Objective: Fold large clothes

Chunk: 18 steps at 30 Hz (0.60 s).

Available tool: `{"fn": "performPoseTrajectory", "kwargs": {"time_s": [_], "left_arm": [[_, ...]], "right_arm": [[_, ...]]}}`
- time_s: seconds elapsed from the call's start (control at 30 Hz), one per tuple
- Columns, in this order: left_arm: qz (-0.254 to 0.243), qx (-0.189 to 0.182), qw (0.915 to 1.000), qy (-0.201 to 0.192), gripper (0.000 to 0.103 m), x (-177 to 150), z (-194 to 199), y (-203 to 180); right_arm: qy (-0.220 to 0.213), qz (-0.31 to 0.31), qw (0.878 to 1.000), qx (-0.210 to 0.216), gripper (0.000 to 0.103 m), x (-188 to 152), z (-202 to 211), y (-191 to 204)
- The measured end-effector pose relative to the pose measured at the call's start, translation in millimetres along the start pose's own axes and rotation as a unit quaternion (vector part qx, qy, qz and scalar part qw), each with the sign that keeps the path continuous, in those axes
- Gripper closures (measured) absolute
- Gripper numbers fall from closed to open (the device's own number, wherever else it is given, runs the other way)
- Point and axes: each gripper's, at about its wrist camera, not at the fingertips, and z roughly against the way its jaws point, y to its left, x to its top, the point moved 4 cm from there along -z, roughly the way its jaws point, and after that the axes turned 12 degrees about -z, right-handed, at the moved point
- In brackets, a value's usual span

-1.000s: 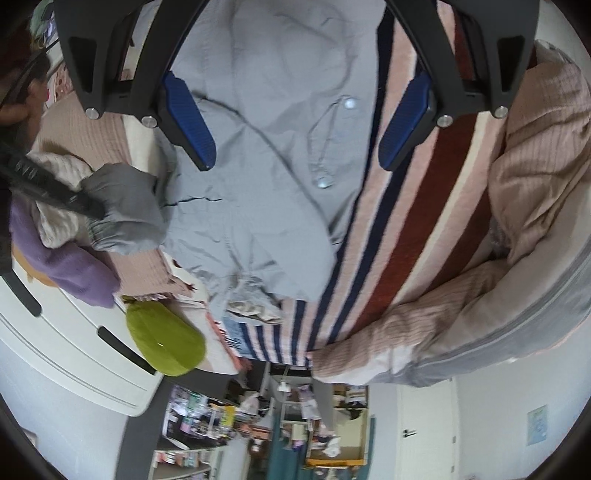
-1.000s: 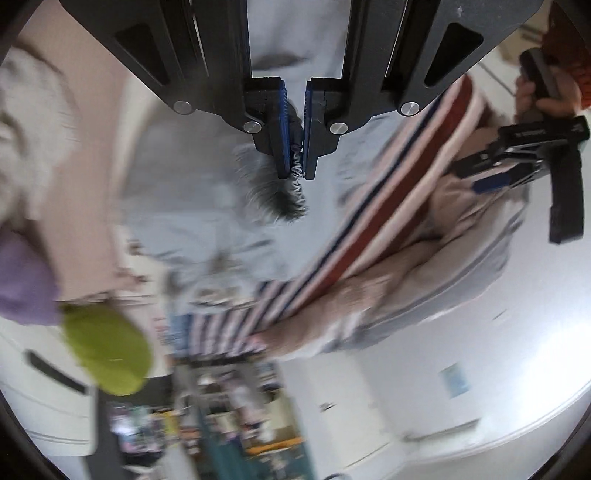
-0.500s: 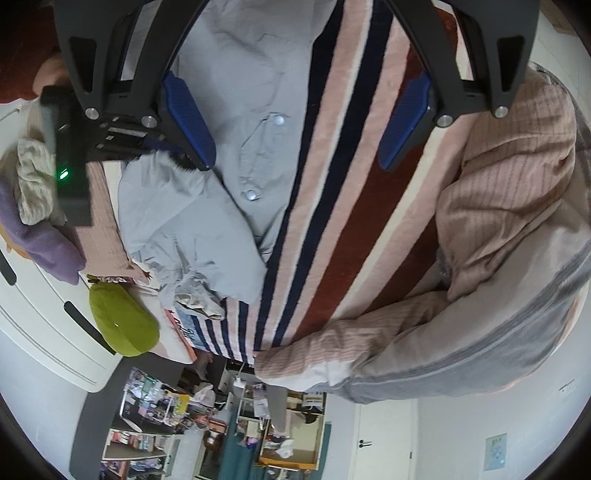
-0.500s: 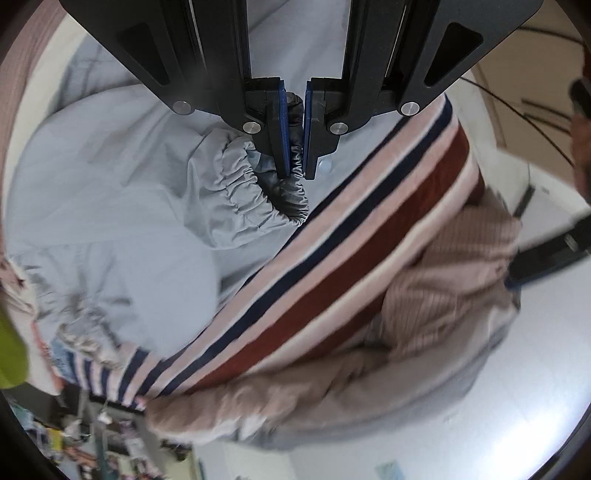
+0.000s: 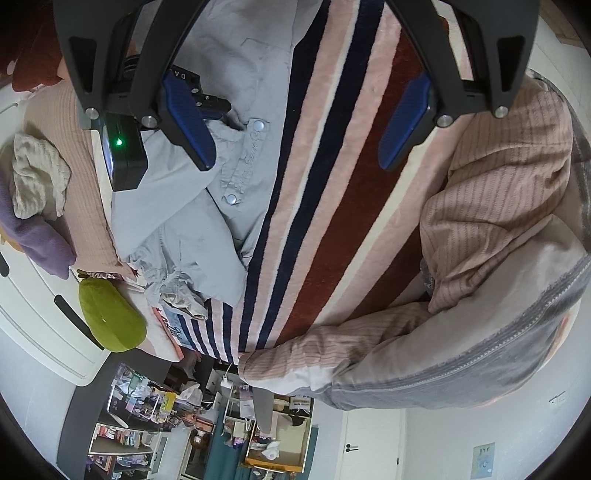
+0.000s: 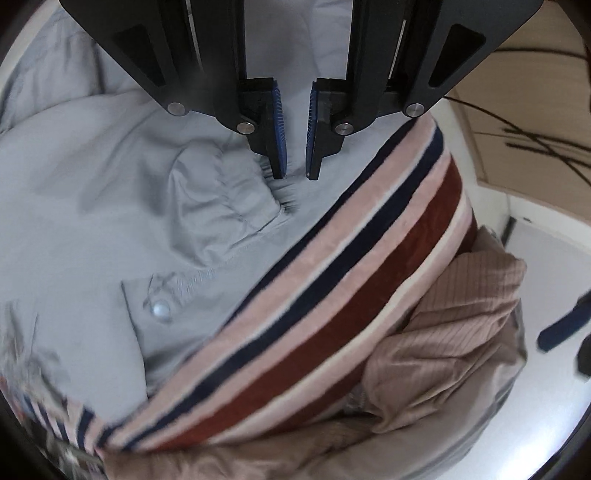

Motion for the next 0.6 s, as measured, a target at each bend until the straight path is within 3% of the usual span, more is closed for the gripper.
{"fn": "performPoseTrajectory", "kwargs": {"time_s": [0.07, 0.1, 0.43, 0.6], "left_arm": [[-0.002, -0.001, 1.0, 0.002, 0.016, 1, -2, -2], [-0.004, -0.001, 1.0, 0.002, 0.016, 2, -3, -3], [-0.02, -0.016, 0.9997, 0.003, 0.016, 16, -15, -27], [-0.036, -0.024, 0.9991, -0.001, 0.016, 30, -23, -45]], "right_arm": [[-0.002, -0.011, 1.0, -0.007, 0.068, -1, 2, -7], [-0.004, -0.012, 1.0, -0.006, 0.064, -2, 3, -7], [-0.061, -0.028, 0.998, -0.002, 0.059, -11, 66, -31], [-0.089, -0.039, 0.995, -0.029, 0.057, -20, 114, -60]]}}
